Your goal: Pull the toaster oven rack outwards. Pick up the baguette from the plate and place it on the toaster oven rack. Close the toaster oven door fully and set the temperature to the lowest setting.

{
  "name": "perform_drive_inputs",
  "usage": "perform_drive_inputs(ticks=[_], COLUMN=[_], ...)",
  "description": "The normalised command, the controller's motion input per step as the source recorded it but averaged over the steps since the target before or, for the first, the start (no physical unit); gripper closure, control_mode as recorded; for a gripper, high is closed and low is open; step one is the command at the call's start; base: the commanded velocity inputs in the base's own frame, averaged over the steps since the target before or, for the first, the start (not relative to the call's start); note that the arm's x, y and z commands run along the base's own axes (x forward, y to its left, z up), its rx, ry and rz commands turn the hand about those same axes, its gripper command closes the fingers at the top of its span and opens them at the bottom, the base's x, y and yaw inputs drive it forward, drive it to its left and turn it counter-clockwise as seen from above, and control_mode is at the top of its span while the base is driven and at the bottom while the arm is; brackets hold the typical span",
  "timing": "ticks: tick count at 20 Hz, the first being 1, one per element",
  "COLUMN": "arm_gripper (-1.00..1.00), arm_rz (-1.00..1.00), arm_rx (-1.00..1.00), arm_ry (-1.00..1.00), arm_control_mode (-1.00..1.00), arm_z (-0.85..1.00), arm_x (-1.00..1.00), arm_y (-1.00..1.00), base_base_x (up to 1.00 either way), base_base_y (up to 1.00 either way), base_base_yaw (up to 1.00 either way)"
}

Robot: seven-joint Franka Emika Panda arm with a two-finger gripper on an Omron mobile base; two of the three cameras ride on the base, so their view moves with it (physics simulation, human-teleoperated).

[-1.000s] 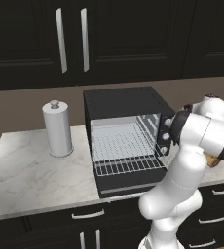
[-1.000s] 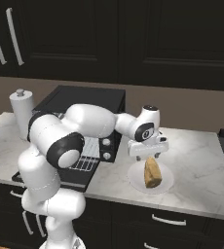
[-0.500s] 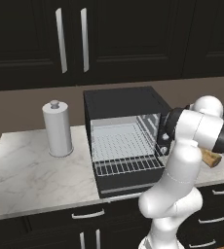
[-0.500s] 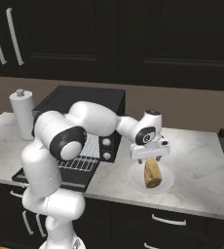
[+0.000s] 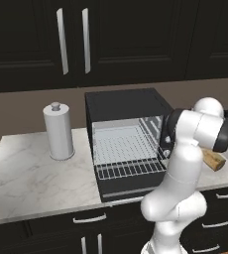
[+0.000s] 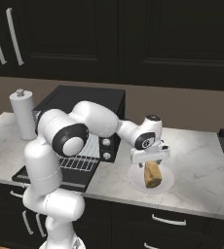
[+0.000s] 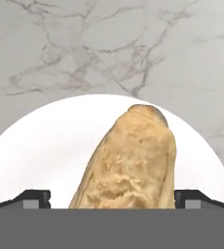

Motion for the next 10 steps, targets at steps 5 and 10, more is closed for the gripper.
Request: perform_drive_inputs(ticks=[5, 10], arm_gripper=[1.0, 1.0], arm_rz=[0.0, 0.0], arm_rx=[0.0, -0.03], arm_ry=[-0.01, -0.21], arm_control_mode=[-1.0, -1.0], arm_z=[-0.22, 0.08], arm_x=[0.0, -0.36], arm_y=[0.01, 0.13], base_base_x=[0.0, 0.0], base_base_y=[0.0, 0.0], base_base_yaw=[0.0, 0.0])
